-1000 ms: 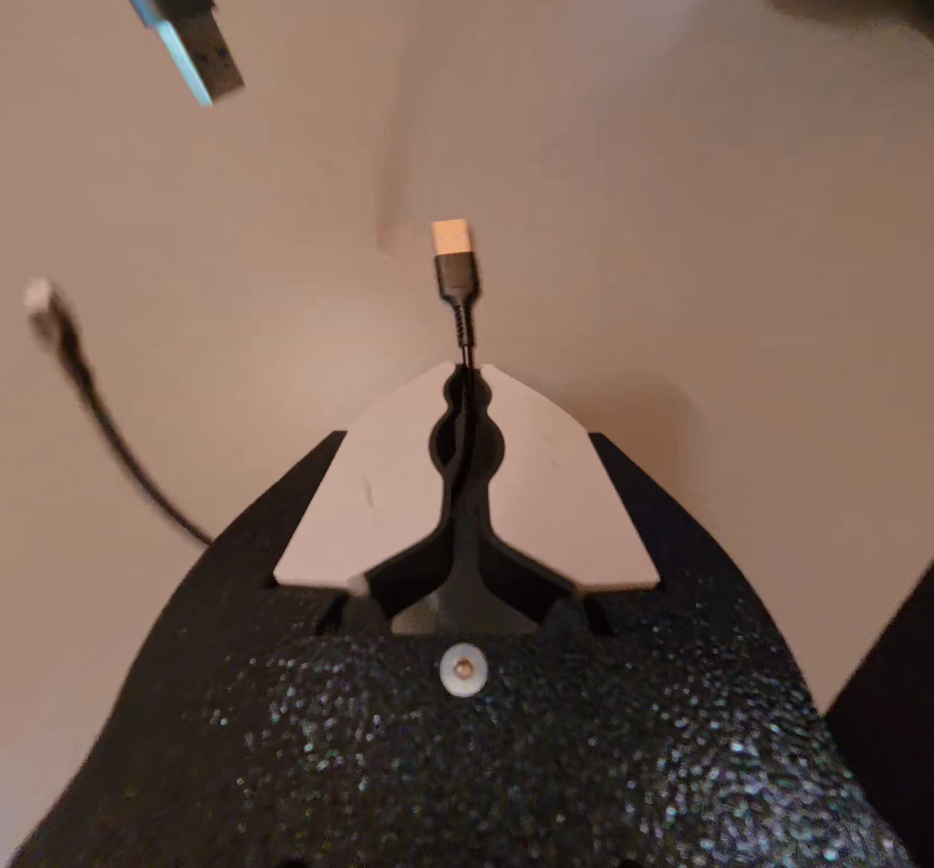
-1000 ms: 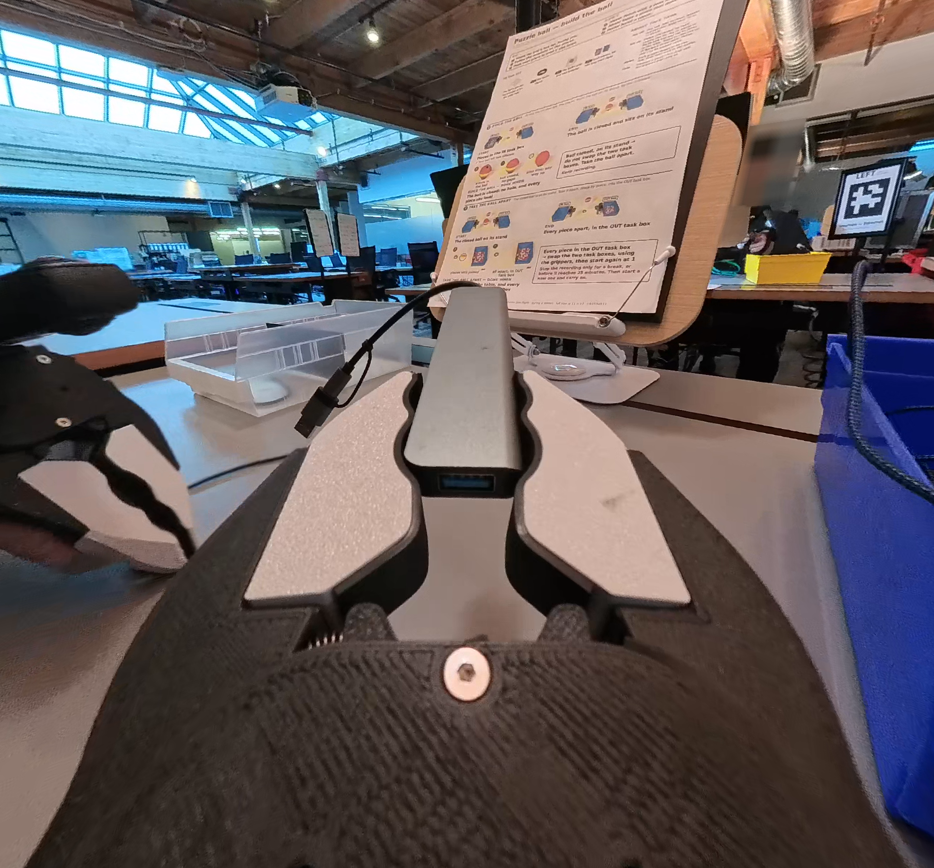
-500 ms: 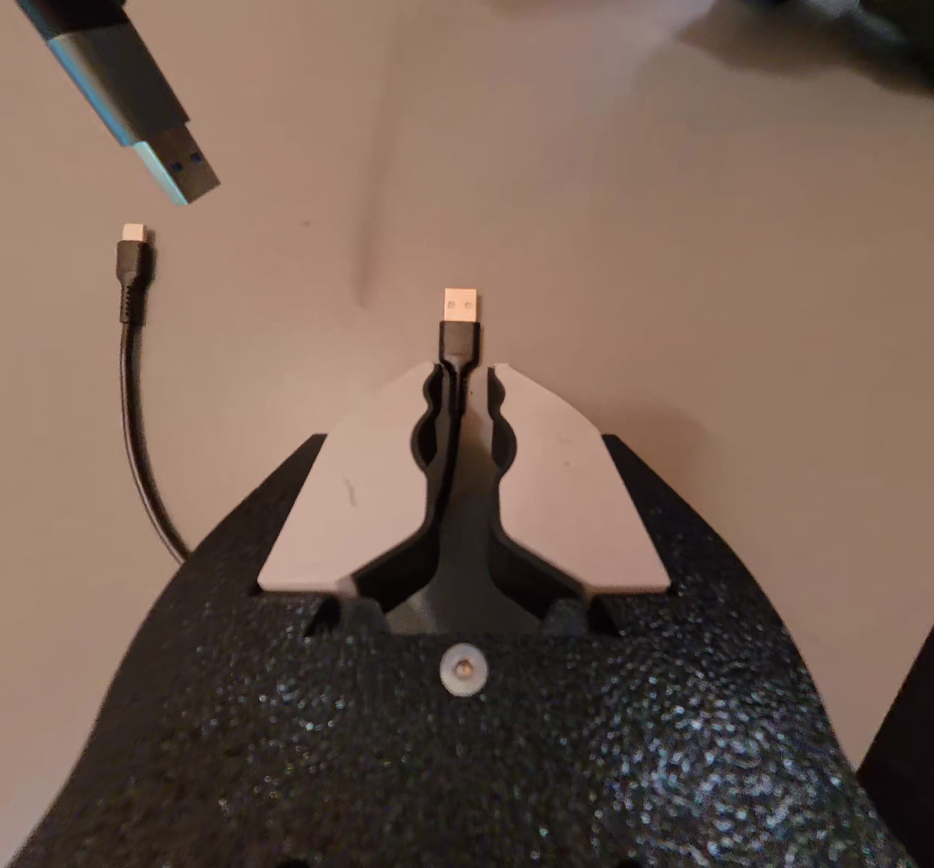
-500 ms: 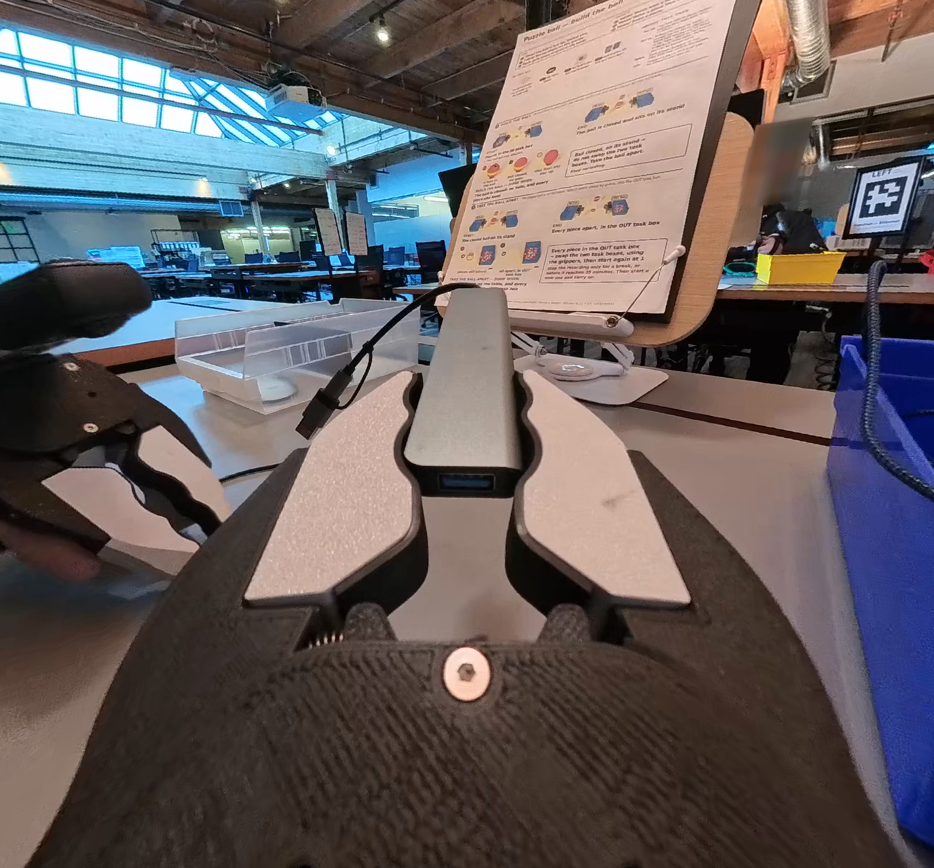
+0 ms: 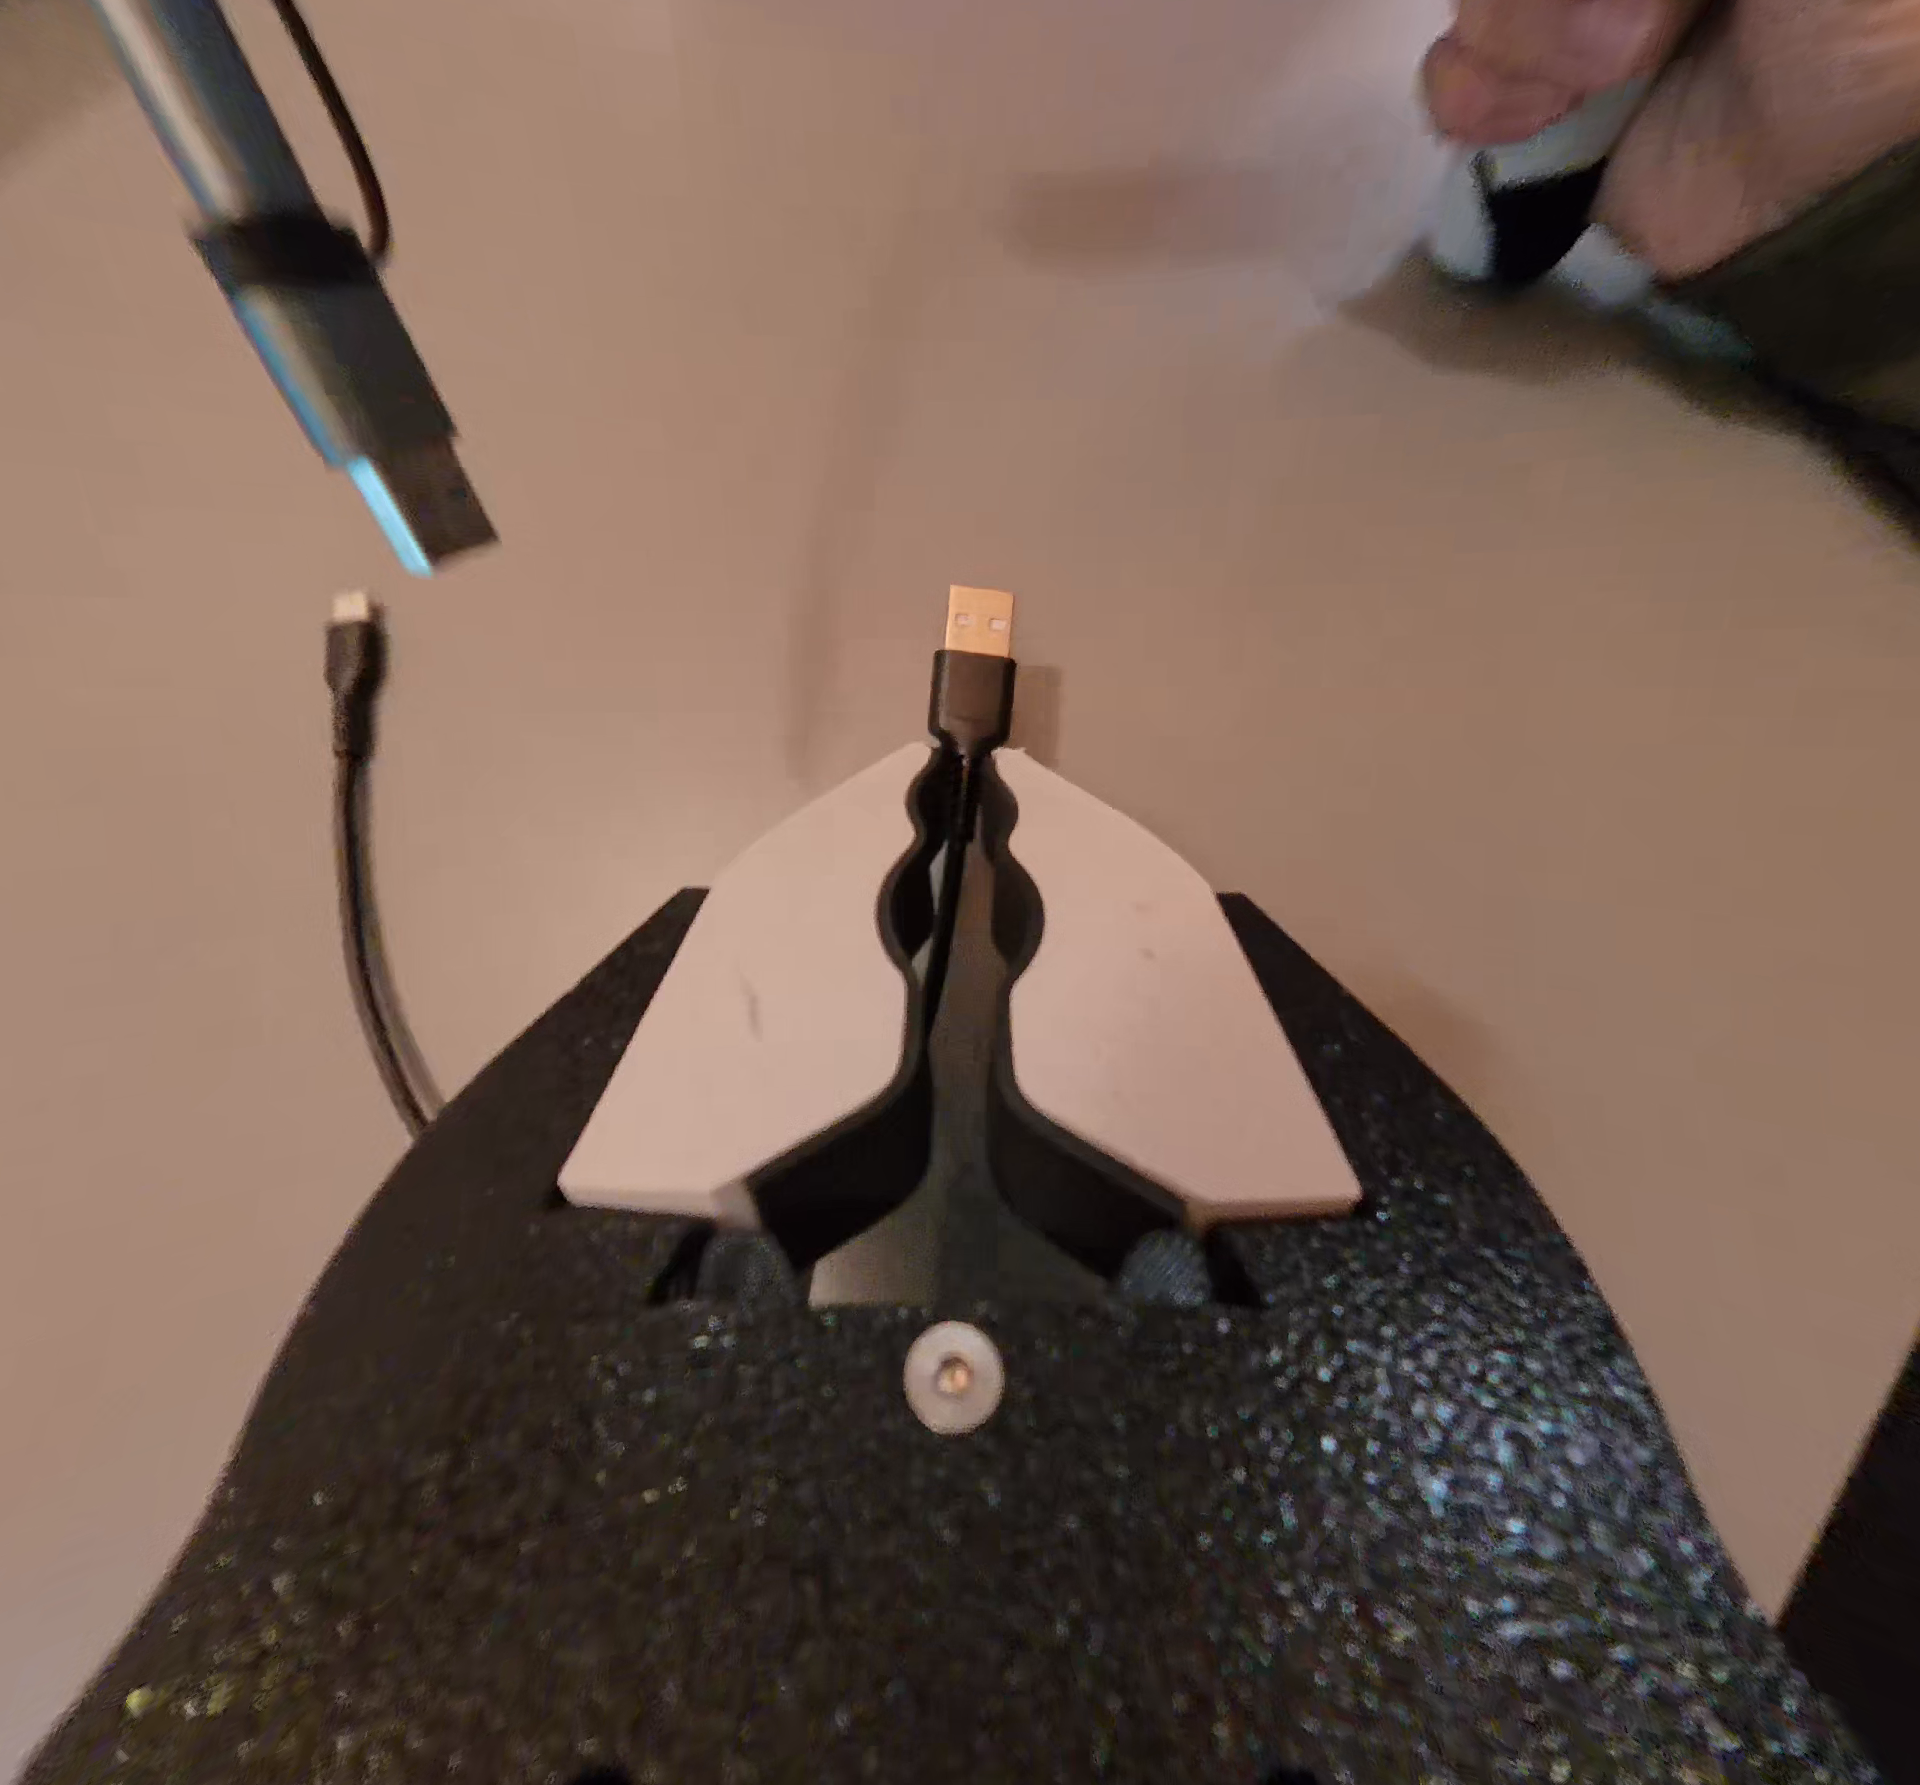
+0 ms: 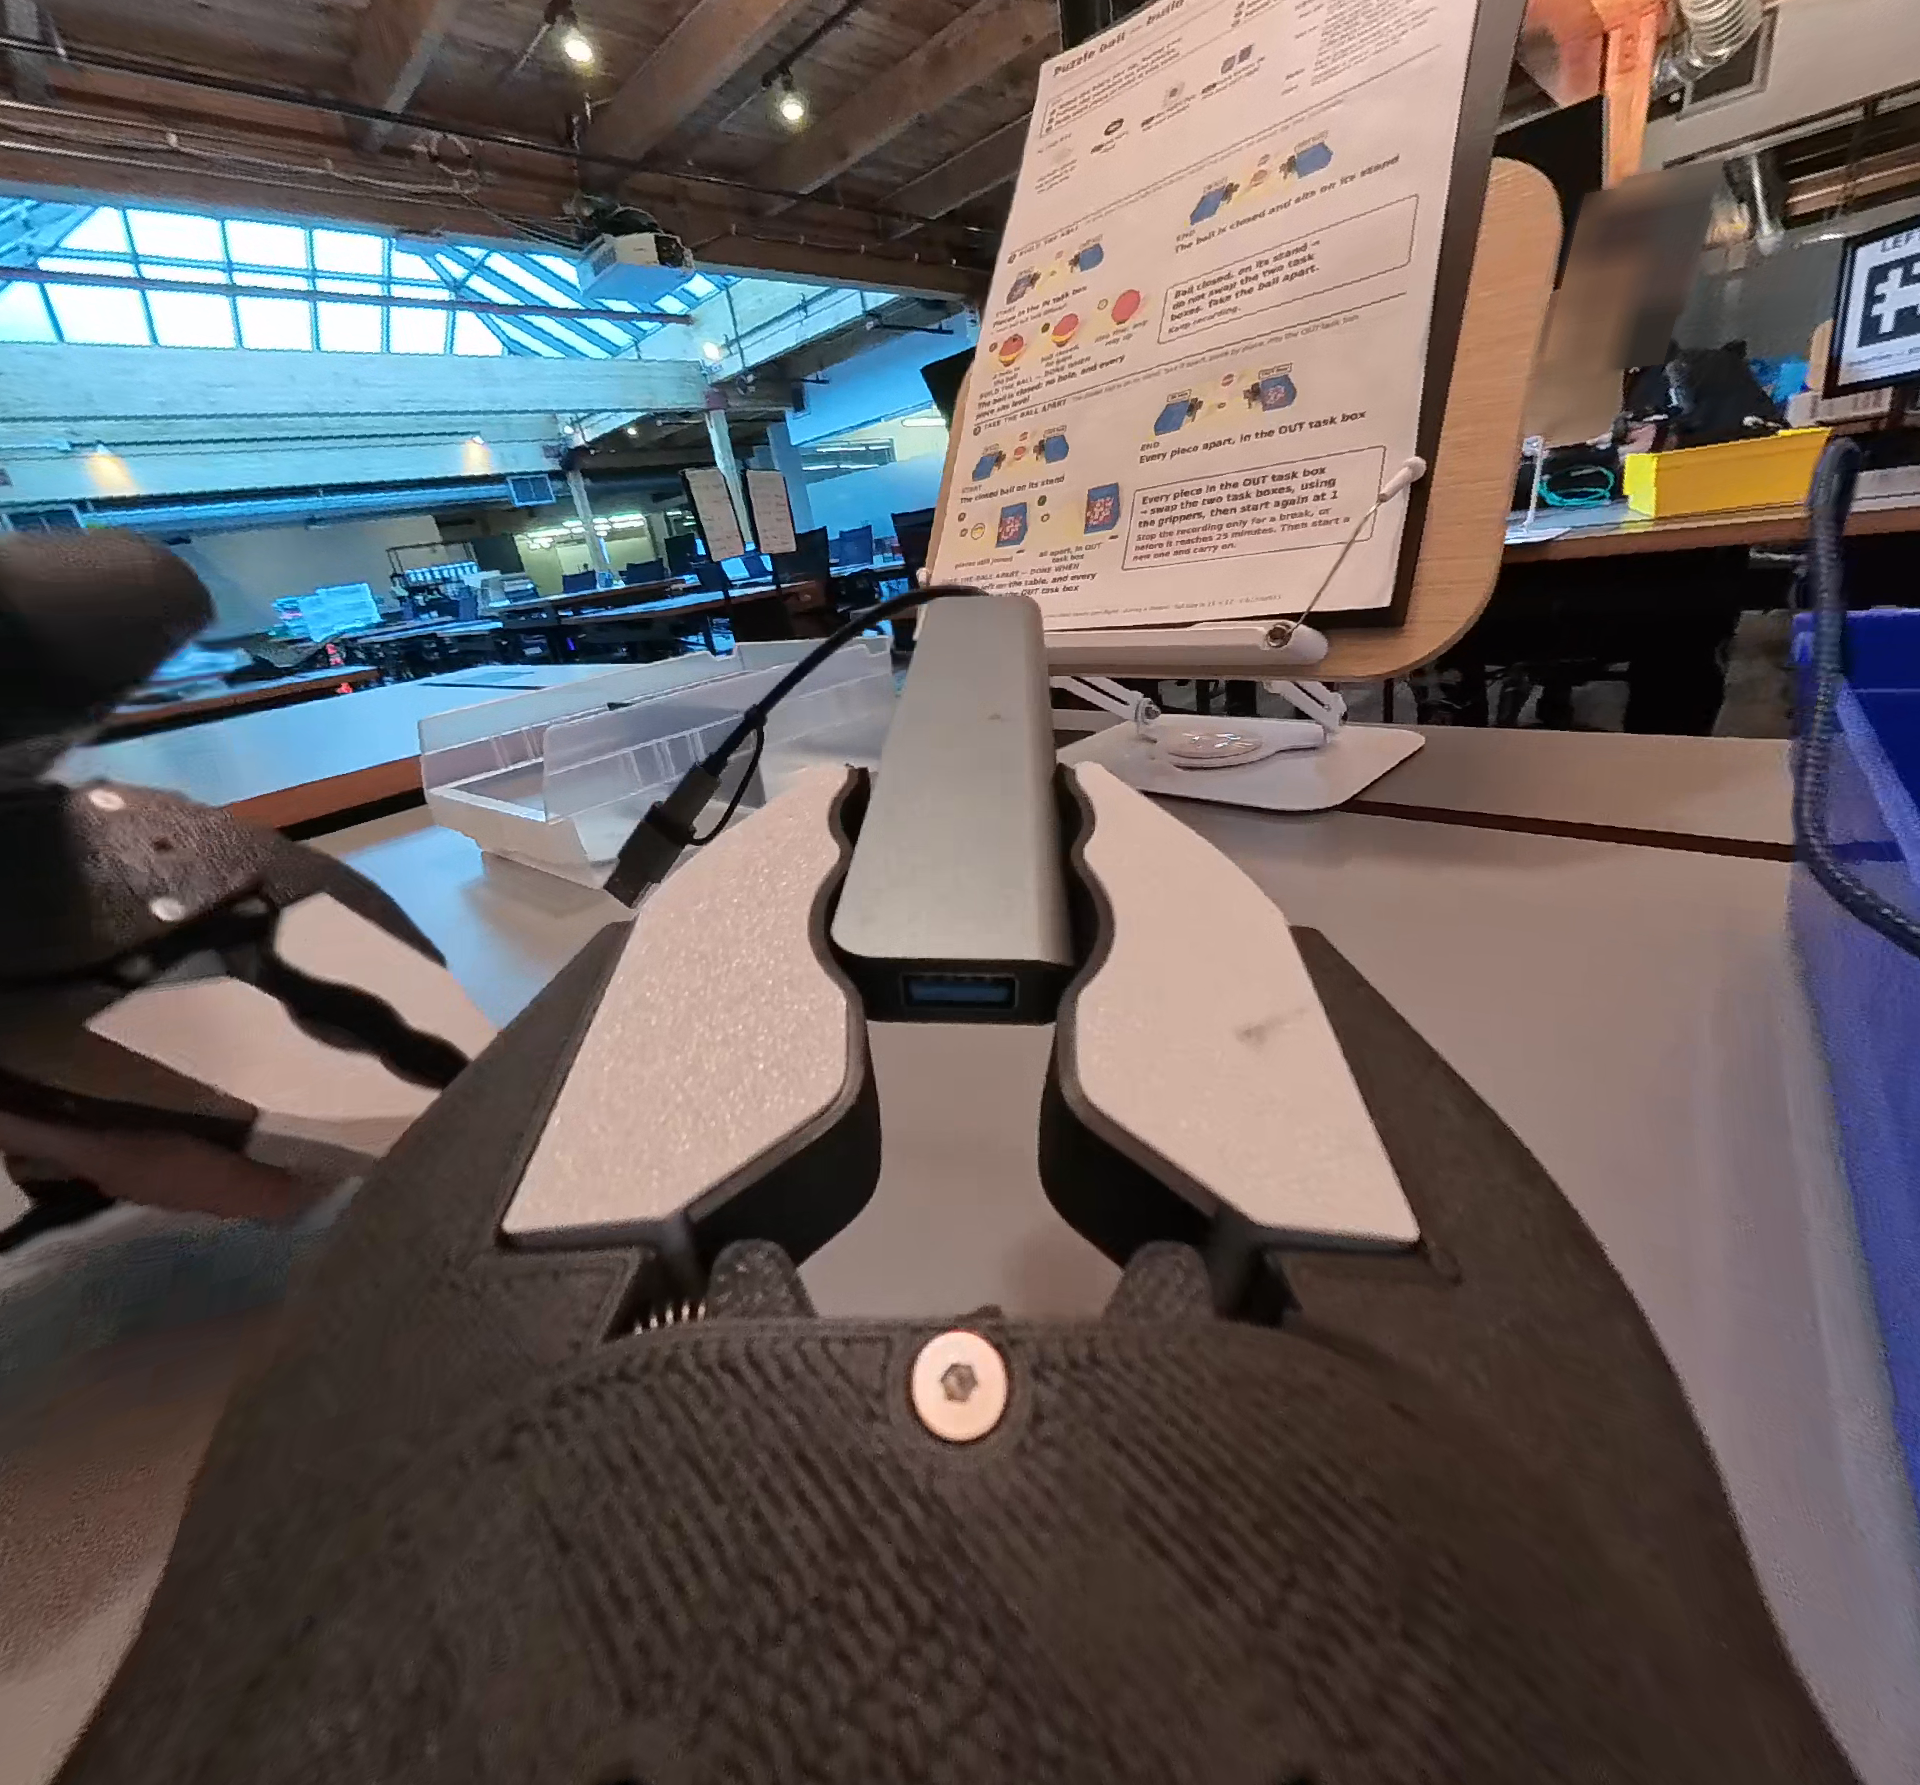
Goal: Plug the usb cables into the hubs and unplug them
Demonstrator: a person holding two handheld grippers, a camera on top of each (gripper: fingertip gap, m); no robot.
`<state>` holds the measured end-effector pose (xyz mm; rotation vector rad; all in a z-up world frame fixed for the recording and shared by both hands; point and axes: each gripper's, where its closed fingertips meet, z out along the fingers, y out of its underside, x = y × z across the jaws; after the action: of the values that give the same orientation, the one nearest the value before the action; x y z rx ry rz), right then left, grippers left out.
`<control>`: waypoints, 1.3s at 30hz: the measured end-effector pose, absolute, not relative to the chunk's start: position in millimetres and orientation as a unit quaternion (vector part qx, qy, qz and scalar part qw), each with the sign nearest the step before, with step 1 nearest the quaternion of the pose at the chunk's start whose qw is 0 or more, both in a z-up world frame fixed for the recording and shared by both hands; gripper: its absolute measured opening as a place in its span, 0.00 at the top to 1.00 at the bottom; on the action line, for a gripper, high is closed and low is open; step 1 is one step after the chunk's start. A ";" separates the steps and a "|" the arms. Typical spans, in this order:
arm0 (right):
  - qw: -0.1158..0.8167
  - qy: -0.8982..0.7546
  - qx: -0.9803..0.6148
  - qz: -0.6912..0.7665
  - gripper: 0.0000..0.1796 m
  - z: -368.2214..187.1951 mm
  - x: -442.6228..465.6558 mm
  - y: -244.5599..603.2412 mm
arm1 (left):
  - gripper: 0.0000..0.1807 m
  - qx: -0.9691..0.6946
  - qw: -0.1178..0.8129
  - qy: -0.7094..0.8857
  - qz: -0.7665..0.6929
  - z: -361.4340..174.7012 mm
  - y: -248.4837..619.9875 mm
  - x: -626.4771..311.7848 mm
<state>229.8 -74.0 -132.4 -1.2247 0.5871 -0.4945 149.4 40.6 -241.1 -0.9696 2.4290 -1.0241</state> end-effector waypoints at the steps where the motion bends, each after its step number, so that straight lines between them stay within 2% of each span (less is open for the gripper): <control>1: 0.748 0.265 -0.564 -0.228 0.81 -132.7 229.2 -72.4 | 0.98 -0.336 0.165 0.849 -0.372 -231.6 37.0 148.8; 4: 0.742 0.259 -0.570 -0.237 0.81 -133.2 227.9 -69.9 | 0.97 -0.321 0.142 0.830 -0.434 -198.2 27.6 147.3; 10: 0.745 0.260 -0.568 -0.236 0.81 -132.7 227.8 -70.6 | 0.97 -0.263 -0.009 0.719 -0.643 -123.1 12.3 128.6; 16: 0.741 0.250 -0.575 -0.240 0.81 -133.2 225.6 -67.3 | 0.98 -0.220 -0.066 0.645 -0.729 -98.3 20.6 113.6; 23: 0.735 0.239 -0.584 -0.249 0.81 -133.7 223.0 -63.6 | 0.97 -0.244 -0.023 0.675 -0.696 -111.7 30.8 122.1; 26: 0.736 0.241 -0.582 -0.247 0.81 -133.5 223.5 -64.5 | 0.97 -0.295 0.072 0.774 -0.555 -155.8 46.6 140.2; 29: 0.736 0.240 -0.583 -0.246 0.81 -133.8 223.4 -63.8 | 0.97 -0.297 0.118 0.856 -0.406 -207.9 52.8 142.8; 34: 0.735 0.234 -0.586 -0.249 0.81 -133.7 221.9 -62.3 | 0.97 -0.211 0.132 0.914 -0.320 -253.9 43.1 134.4; 39: 0.733 0.233 -0.589 -0.249 0.81 -134.3 221.8 -61.3 | 0.97 -0.205 0.123 0.917 -0.320 -263.3 39.5 134.2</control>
<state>221.8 -61.3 -134.3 -1.2946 0.5117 -0.5472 134.2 39.5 -263.3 -0.5995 2.6751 -0.9327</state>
